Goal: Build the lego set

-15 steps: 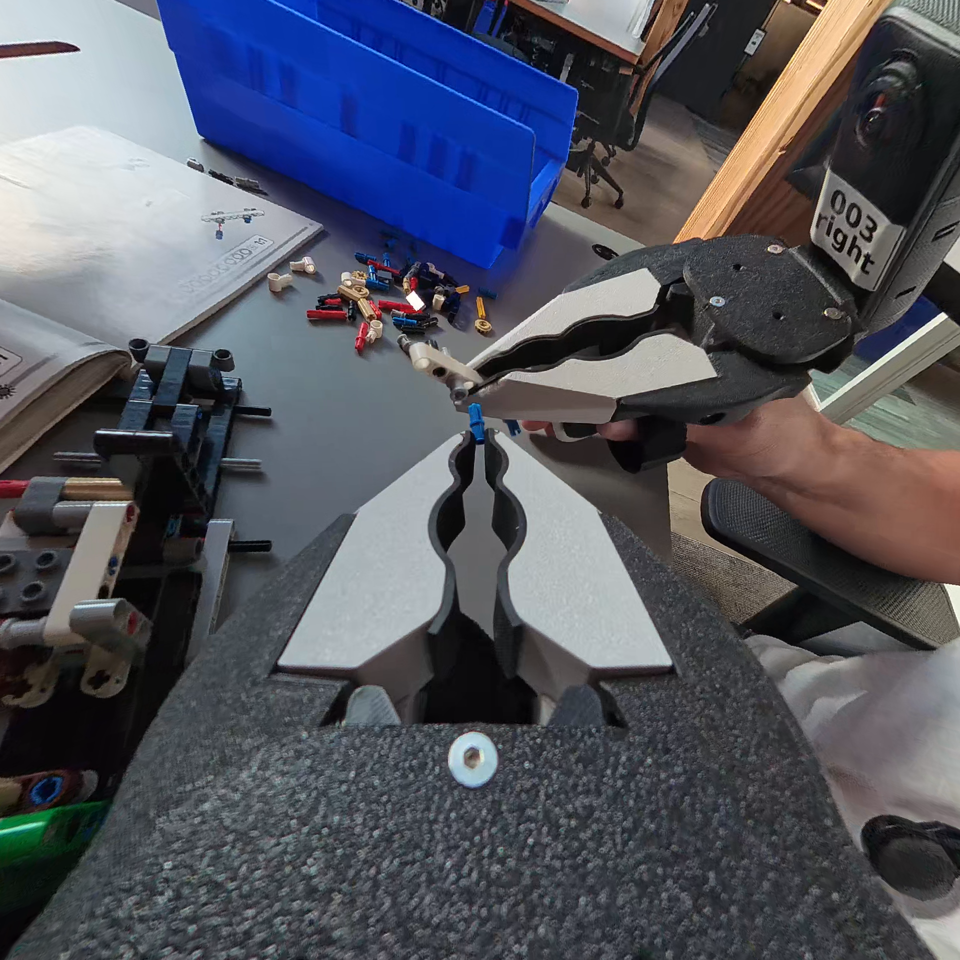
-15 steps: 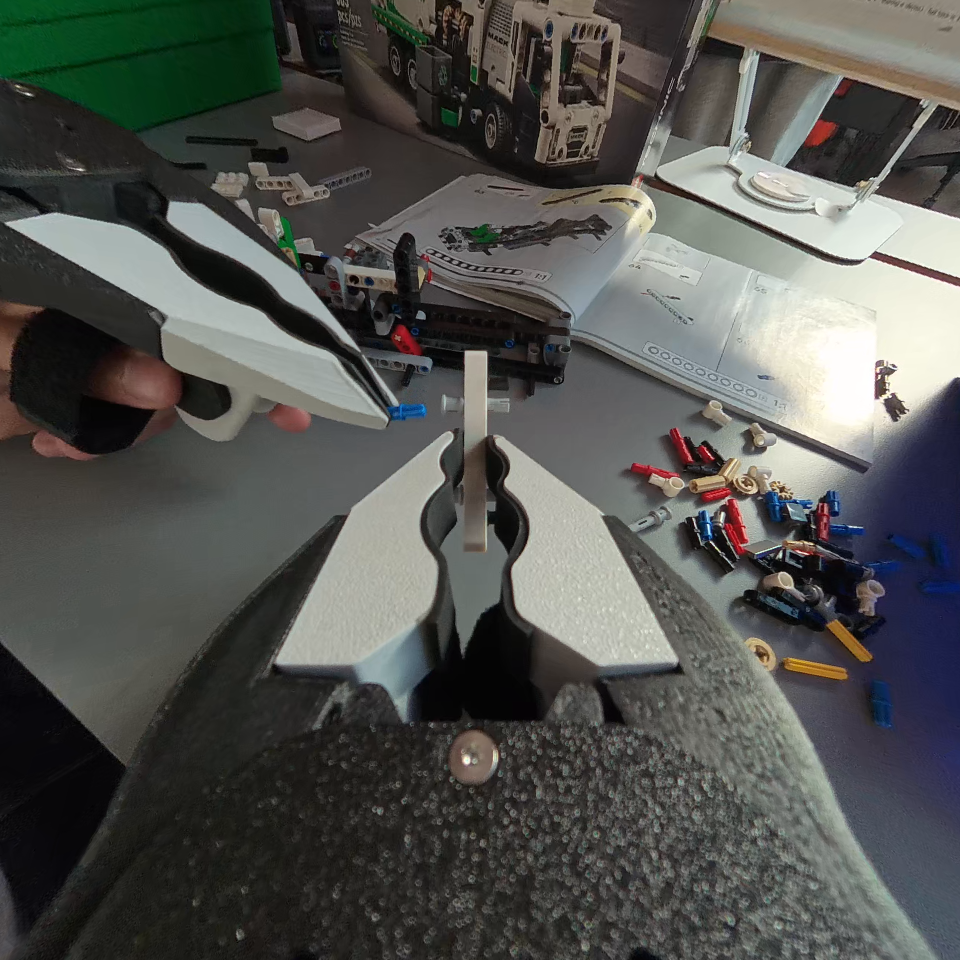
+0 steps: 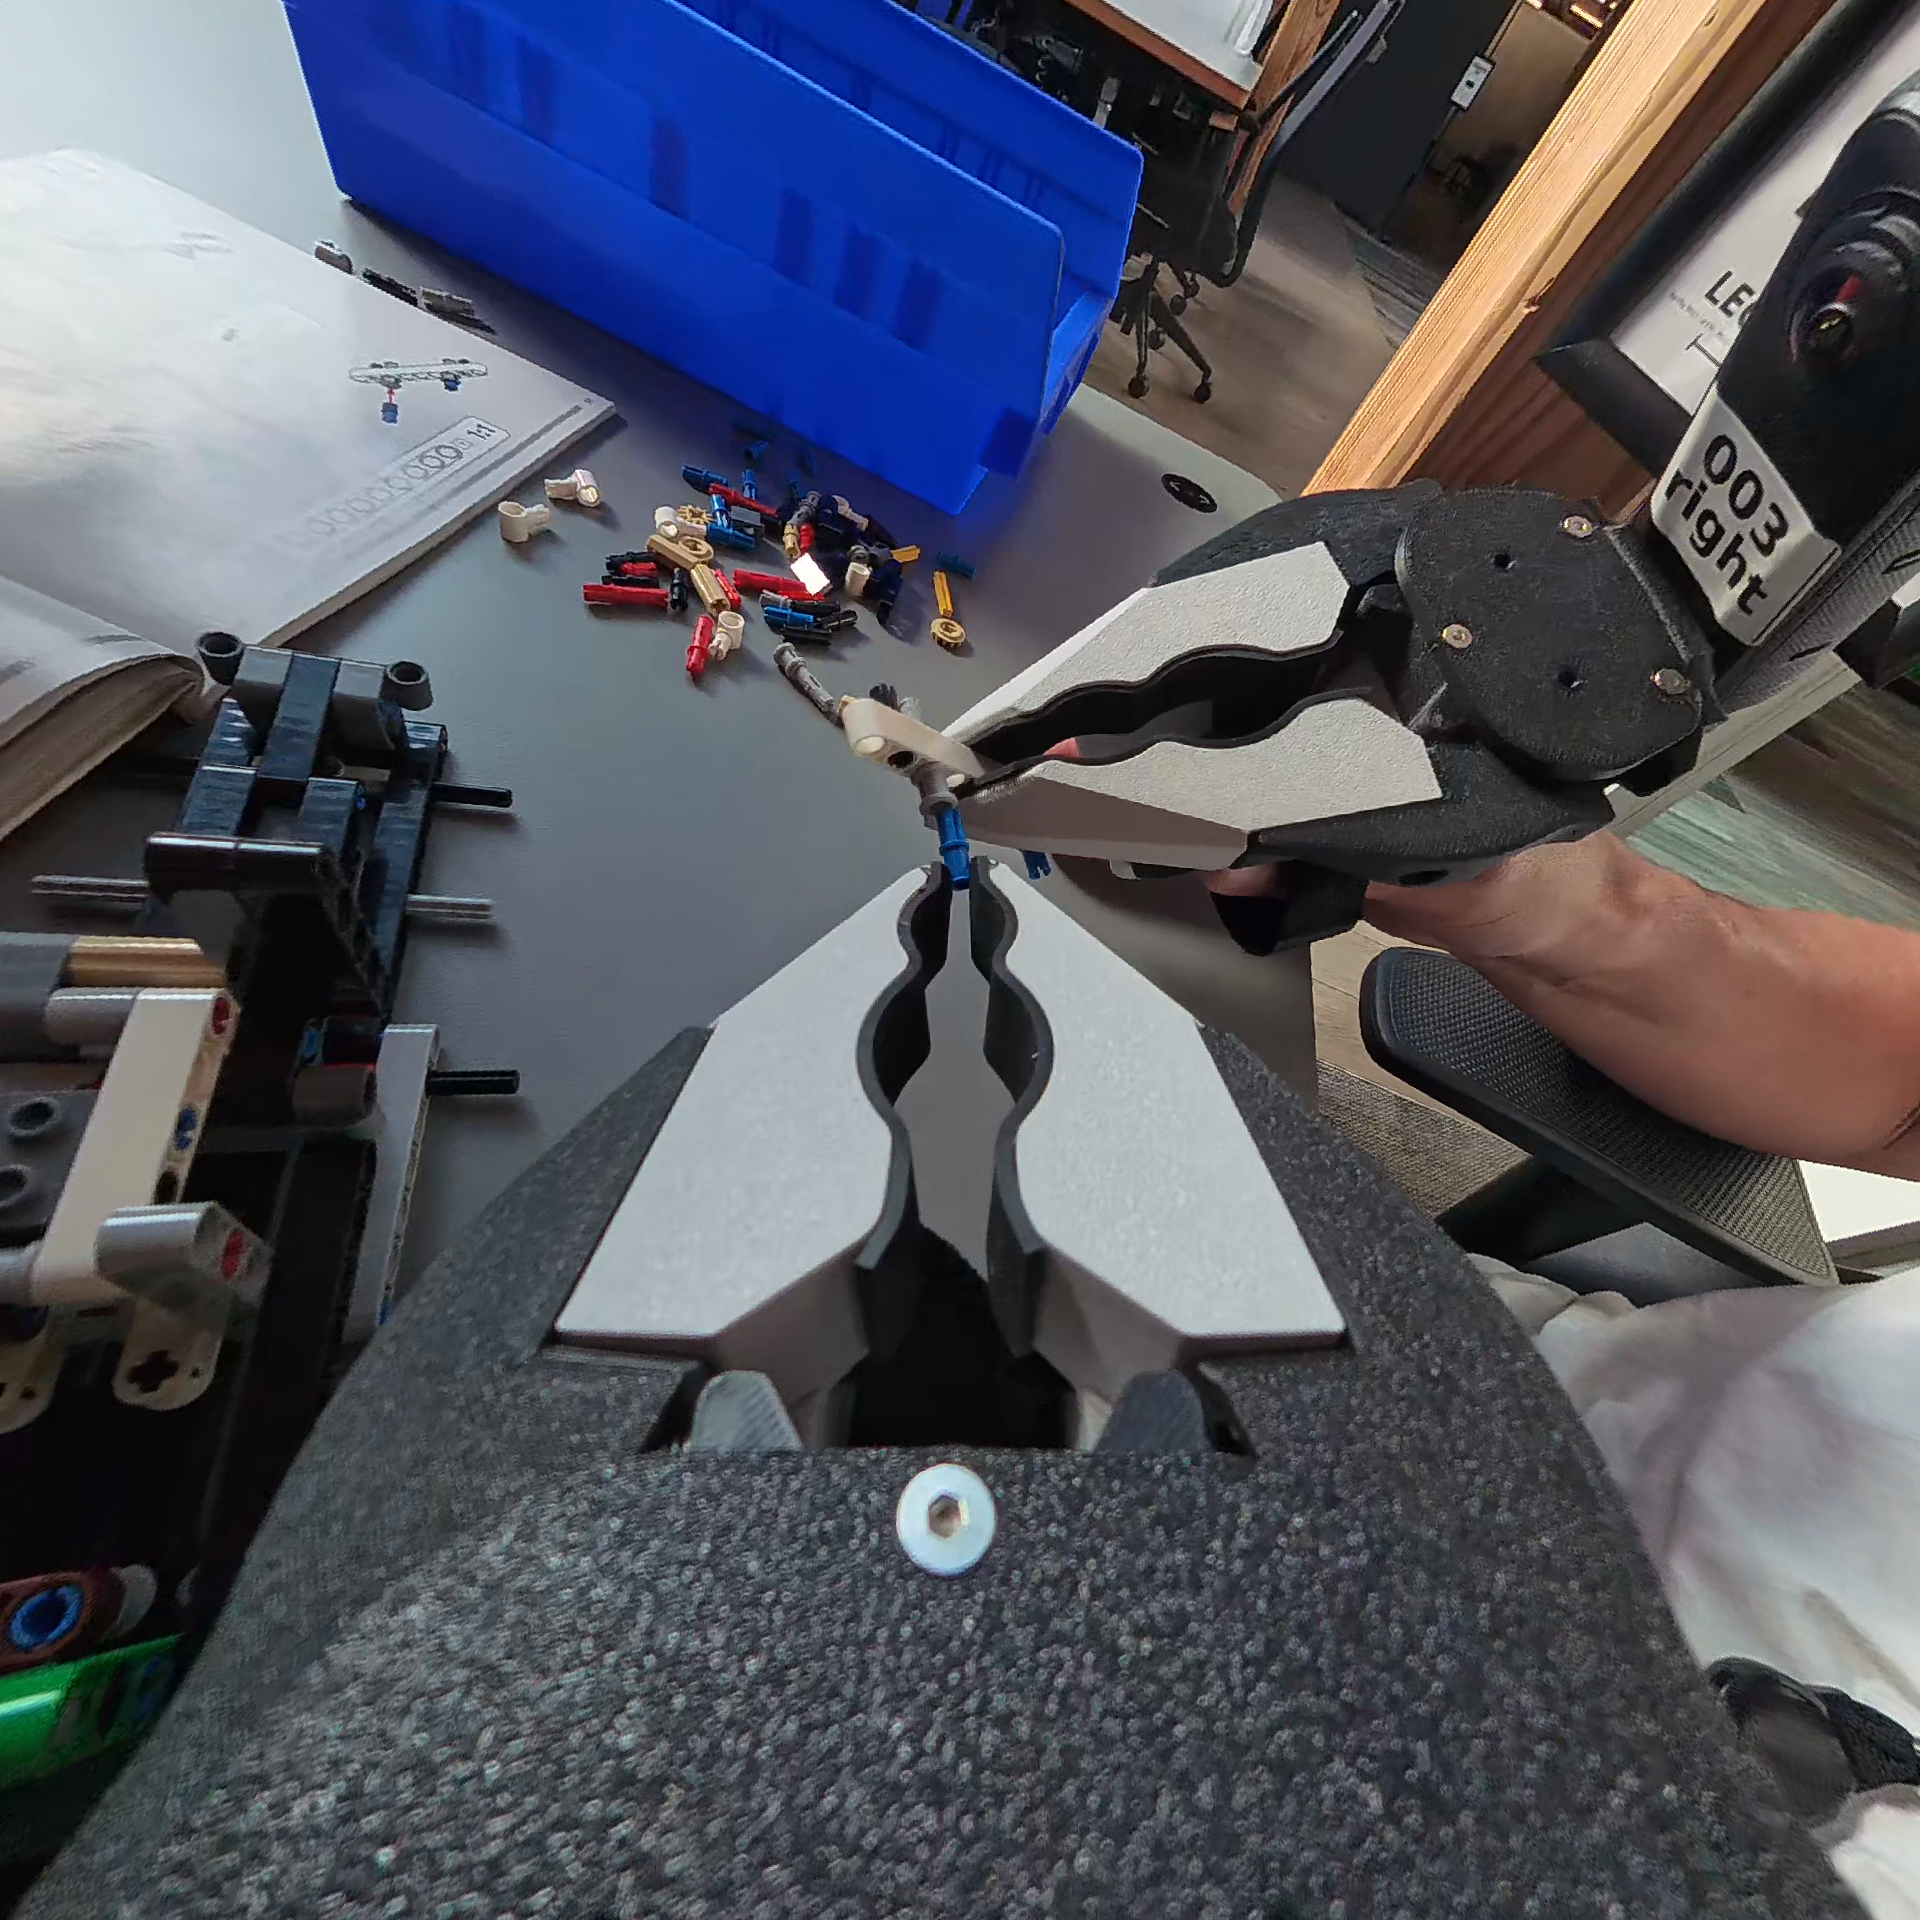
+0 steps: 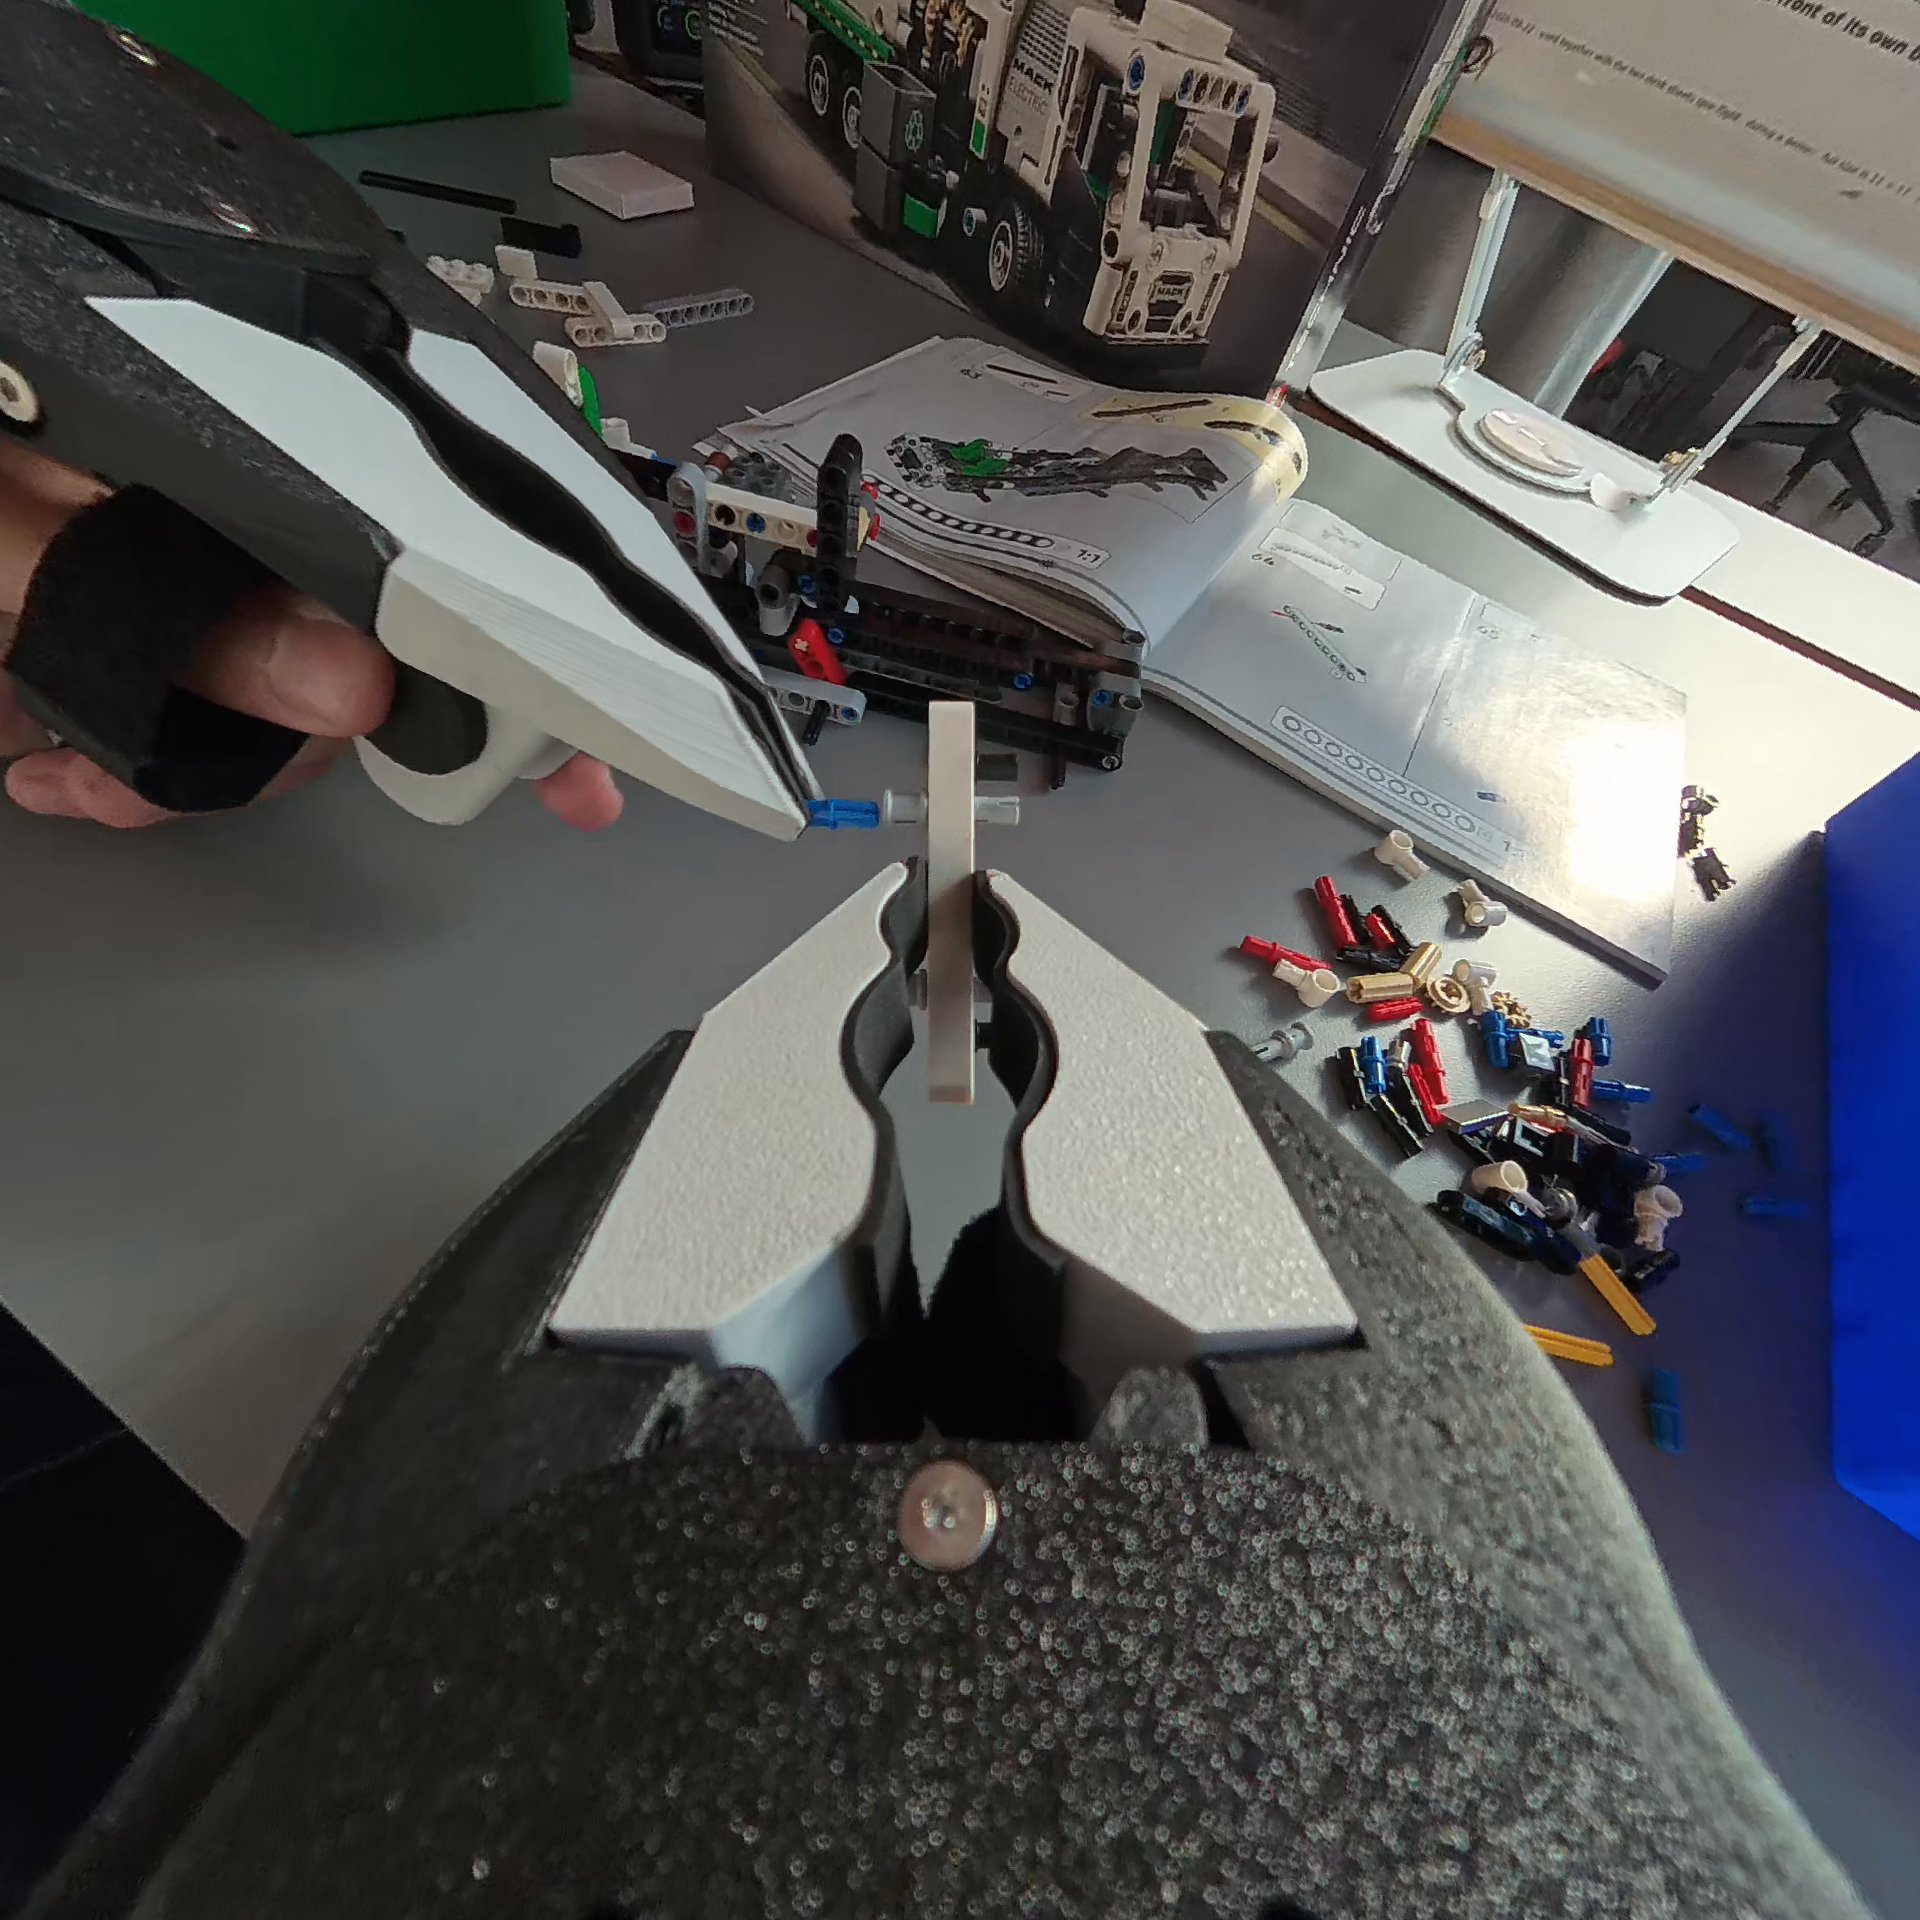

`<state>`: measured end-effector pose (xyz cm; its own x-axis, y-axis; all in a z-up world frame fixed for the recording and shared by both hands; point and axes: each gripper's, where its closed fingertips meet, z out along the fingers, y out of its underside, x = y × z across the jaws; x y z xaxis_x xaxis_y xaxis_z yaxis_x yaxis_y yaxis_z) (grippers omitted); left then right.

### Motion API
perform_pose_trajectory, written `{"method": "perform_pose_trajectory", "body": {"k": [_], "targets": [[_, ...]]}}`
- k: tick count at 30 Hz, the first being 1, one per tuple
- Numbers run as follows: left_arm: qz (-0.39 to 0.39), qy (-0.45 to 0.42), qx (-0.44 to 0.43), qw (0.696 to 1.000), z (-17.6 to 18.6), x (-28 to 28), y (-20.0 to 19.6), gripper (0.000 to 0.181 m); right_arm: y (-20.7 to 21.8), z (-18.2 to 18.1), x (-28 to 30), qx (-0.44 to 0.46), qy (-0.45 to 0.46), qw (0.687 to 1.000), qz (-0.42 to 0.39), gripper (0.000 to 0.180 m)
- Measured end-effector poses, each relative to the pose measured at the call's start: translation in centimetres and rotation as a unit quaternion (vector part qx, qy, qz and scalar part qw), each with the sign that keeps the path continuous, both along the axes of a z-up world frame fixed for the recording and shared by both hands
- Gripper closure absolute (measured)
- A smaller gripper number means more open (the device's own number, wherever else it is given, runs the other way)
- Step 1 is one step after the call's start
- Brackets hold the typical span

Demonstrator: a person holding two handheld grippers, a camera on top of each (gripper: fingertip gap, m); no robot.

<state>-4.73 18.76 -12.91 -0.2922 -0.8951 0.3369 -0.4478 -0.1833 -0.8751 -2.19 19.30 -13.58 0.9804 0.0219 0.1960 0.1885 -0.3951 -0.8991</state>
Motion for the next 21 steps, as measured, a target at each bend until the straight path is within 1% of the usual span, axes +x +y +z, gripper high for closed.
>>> {"method": "perform_pose_trajectory", "body": {"k": [3,8,13,15,17,19,21], "targets": [[0.001,0.004,-0.014,1.0,0.0,0.1,0.2,0.179,0.0,0.0,-0.1,-0.003,0.003,1.0,0.003,0.173],[0.002,0.001,-0.006,1.0,0.0,0.1,0.1,0.179,0.0,0.0,-0.1,-0.004,0.011,1.0,0.006,0.173],[0.008,0.001,0.0,1.0,0.0,0.2,0.3,0.179,0.1,0.1,0.0,0.001,-0.044,0.999,-0.003,0.173],[0.014,-0.005,0.034,0.999,-0.1,0.2,0.4,0.179,0.1,0.1,0.0,0.0,-0.042,0.999,-0.003,0.173],[0.016,-0.01,0.064,0.998,-0.2,0.2,0.4,0.179,0.1,0.3,0.0,0.009,-0.082,0.997,-0.006,0.173],[0.004,0.0,0.017,1.0,-0.1,0.1,0.2,0.179,0.0,0.7,-0.1,0.023,-0.111,0.994,-0.004,0.172],[-0.012,0.003,-0.047,0.999,0.3,-0.1,-0.1,0.18,-0.1,1.1,-0.4,0.038,-0.093,0.995,0.008,0.173]]}}
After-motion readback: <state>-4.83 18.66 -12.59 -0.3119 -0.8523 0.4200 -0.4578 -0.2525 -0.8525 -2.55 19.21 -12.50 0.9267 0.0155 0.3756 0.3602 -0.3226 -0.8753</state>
